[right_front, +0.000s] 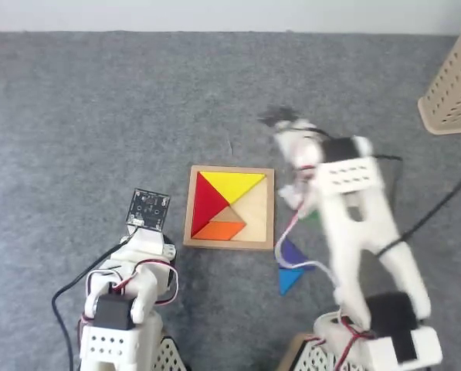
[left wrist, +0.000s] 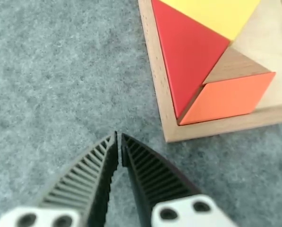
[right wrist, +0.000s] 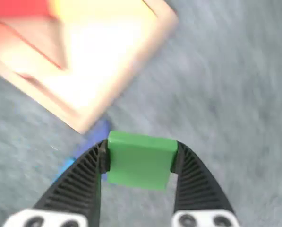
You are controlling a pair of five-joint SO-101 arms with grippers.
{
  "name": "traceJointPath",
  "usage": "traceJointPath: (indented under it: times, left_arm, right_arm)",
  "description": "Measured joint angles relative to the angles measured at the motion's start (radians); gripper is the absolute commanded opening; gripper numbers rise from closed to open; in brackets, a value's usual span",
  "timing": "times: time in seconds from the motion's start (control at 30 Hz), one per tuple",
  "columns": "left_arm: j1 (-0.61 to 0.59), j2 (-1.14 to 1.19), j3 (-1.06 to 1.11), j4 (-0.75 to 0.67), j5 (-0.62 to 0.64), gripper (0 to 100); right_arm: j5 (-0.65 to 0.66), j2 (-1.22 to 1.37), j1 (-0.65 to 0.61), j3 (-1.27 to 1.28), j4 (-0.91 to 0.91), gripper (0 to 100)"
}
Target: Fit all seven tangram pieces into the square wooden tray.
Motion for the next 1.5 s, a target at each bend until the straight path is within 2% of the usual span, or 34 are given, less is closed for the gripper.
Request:
traceJointPath:
  times: [0.2, 0.47, 0.6, 0.77, 1.17, 1.33, 1.5]
  left_arm:
    - [0.0, 0.0, 0.0, 0.0, 0.0, 1]
    - [-0.002, 0.0, 0.0, 0.0, 0.0, 1]
    - [0.0, 0.0, 0.0, 0.0, 0.0, 1]
    - [0.0, 0.0, 0.0, 0.0, 0.0, 1]
    - [0.0, 0.0, 0.0, 0.0, 0.0, 1]
    - [0.0, 0.0, 0.0, 0.0, 0.0, 1]
    - [0.0, 0.0, 0.0, 0.0, 0.0, 1]
  right_arm:
    - [-0.04, 0.261, -0.161, -0.221, 0.003, 3.8]
    - [-0.034, 0.543, -0.229, -0.388, -0.005, 3.9]
    - [-0.031, 0.574, -0.229, -0.41, -0.034, 5.2]
    - [-0.031, 0.577, -0.229, -0.41, -0.04, 16.3]
    - [-0.031, 0.577, -0.229, -0.41, -0.04, 17.1]
    - [-0.031, 0.577, -0.247, -0.41, -0.017, 24.0]
    - [-0.031, 0.577, -0.27, -0.41, -0.012, 24.3]
